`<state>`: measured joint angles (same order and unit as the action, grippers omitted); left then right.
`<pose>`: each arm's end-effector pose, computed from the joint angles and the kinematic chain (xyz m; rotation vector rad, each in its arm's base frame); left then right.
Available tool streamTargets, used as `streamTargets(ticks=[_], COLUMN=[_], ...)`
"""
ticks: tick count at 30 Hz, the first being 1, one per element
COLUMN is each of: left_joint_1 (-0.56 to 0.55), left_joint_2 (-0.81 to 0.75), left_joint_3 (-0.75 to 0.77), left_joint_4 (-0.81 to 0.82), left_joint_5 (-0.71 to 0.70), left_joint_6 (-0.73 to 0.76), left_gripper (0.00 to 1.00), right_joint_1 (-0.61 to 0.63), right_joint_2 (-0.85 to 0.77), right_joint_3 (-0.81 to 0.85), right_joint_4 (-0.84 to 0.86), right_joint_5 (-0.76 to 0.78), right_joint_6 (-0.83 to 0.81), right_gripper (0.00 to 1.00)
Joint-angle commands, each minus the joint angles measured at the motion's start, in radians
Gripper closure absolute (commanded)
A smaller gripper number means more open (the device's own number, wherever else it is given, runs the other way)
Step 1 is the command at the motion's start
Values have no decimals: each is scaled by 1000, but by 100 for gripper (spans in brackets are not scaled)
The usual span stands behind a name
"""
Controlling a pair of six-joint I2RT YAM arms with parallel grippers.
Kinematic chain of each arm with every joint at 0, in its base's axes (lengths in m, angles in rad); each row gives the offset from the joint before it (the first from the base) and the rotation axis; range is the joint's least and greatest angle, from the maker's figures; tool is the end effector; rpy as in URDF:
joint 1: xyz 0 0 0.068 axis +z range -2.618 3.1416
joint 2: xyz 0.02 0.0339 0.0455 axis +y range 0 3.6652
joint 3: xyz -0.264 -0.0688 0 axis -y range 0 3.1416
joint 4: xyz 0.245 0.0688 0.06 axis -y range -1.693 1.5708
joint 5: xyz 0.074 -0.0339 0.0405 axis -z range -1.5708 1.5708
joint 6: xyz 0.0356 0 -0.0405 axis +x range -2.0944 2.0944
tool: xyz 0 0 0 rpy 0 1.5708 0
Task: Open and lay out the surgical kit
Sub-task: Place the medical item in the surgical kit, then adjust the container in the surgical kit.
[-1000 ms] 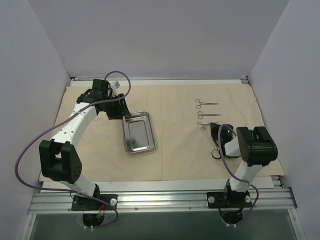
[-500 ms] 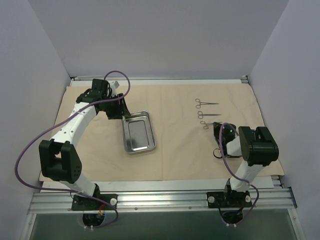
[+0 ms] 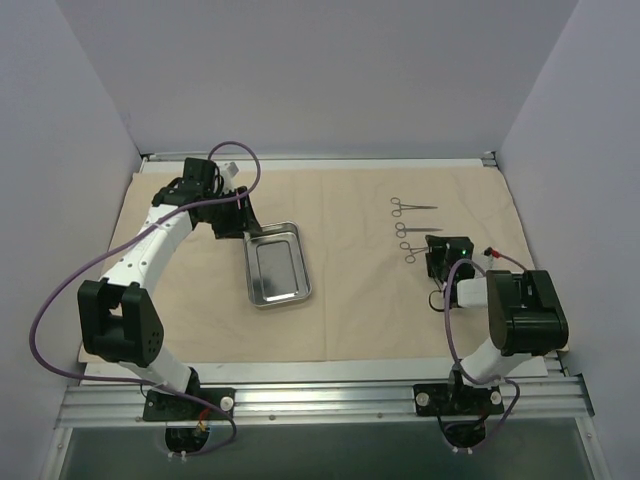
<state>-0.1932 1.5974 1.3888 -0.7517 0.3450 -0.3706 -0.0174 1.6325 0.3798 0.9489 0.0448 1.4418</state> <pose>0.3321 -0.0772 0.2973 -0.0872 2.5755 -0.6562 0.2744 -0.0064 0.1303 1.3465 1.4569 0.9185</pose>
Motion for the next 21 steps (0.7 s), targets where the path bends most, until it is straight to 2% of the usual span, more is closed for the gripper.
streamTargets(ticks=[1, 3, 4, 6, 7, 9, 11, 13, 15, 18, 19, 20, 21], left_joint_1=[12, 12, 11, 11, 9, 5, -15, -41, -93, -149, -155, -161, -172], left_joint_2=[-4, 4, 12, 22, 33, 44, 73, 108, 119, 151, 182, 199, 216], left_joint_3=[22, 33, 36, 38, 41, 42, 39, 44, 38, 33, 35, 41, 47], left_joint_4=[18, 14, 6, 5, -1, -15, -24, -52, -35, 8, 15, 23, 20], left_joint_5=[8, 11, 11, 14, 20, 32, 58, 61, 48, 45, 55, 74, 75], left_joint_6=[24, 39, 45, 55, 59, 59, 42, 13, -8, -65, -80, -99, -103], left_gripper=[37, 37, 37, 37, 36, 37, 40, 44, 45, 49, 53, 57, 61], right_joint_1=[10, 10, 10, 8, 4, 2, 2, 4, 49, 125, 143, 164, 204], right_joint_2=[-103, -160, -174, -183, -184, -207, -204, -159, -82, -51, -51, -40, -30], right_joint_3=[78, 134, 163, 247, 276, 359, 427, 575, 744, 835, 864, 876, 889], right_joint_4=[-396, -543, -681, -778, -880, -955, -1035, -1146, -1307, -1358, -1340, -1328, -1287], right_joint_5=[24, 45, 53, 47, 43, 40, 6, -86, -92, -138, -164, -187, -250], right_joint_6=[-72, -122, -138, -197, -219, -266, -394, -539, -633, -770, -794, -819, -824], right_gripper=[46, 40, 34, 30, 29, 28, 30, 34, 34, 42, 57, 63, 65])
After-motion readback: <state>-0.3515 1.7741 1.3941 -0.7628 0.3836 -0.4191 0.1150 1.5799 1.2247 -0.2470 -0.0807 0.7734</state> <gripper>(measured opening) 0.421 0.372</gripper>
